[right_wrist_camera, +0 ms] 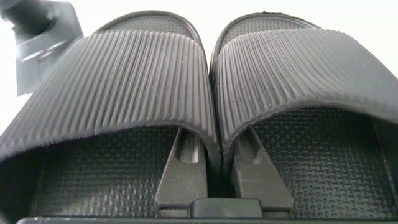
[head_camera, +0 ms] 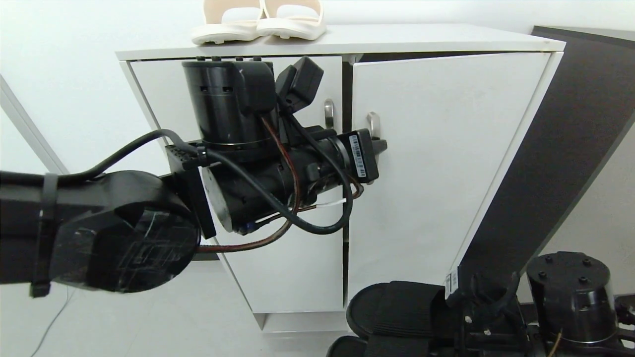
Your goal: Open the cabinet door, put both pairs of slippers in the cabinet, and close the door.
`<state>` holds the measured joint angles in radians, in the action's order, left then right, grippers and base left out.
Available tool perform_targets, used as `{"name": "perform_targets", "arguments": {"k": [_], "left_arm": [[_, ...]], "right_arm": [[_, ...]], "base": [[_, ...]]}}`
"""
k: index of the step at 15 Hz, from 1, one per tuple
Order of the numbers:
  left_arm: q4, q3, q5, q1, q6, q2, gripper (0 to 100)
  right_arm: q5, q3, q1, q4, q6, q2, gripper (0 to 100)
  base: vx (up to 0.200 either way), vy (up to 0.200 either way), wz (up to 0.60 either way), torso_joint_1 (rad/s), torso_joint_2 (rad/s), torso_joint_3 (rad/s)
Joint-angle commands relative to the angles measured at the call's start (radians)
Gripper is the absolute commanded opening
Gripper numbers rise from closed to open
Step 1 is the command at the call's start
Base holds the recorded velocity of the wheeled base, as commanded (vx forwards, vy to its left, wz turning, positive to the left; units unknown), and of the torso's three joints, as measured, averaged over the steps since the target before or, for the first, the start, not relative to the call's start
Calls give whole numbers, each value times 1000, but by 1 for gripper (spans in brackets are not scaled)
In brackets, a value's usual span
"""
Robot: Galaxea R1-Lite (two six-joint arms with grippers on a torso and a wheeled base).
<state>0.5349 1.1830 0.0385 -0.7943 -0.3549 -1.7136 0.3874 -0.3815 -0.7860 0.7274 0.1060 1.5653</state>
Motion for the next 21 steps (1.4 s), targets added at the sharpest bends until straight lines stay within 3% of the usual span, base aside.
{"name": "perform_targets", "arguments": {"k": [1, 4, 8, 10, 14, 21], "left_arm": [[0, -60, -2, -43, -7, 75, 0], [0, -115, -3, -71, -10, 144, 0], [0, -175, -2, -68, -12, 221, 0], [0, -175, -2, -40, -41, 216, 0], [5, -154, 8, 41, -58, 172, 0], [59, -17, 8, 46, -64, 0, 0]], "right_arm": [[44, 33, -1, 0, 32, -27, 0], [48, 38, 1, 0, 34, -30, 0], [44, 35, 1, 0, 35, -30, 0], [44, 35, -1, 1, 37, -31, 0], [41, 39, -4, 20, 41, -37, 0], [44, 58, -22, 20, 54, -31, 0]], "base": [[0, 0, 0, 0, 0, 0], [0, 0, 0, 0, 0, 0], [0, 0, 0, 0, 0, 0], [0, 0, 0, 0, 0, 0], [0, 0, 0, 0, 0, 0], [0, 0, 0, 0, 0, 0]]}}
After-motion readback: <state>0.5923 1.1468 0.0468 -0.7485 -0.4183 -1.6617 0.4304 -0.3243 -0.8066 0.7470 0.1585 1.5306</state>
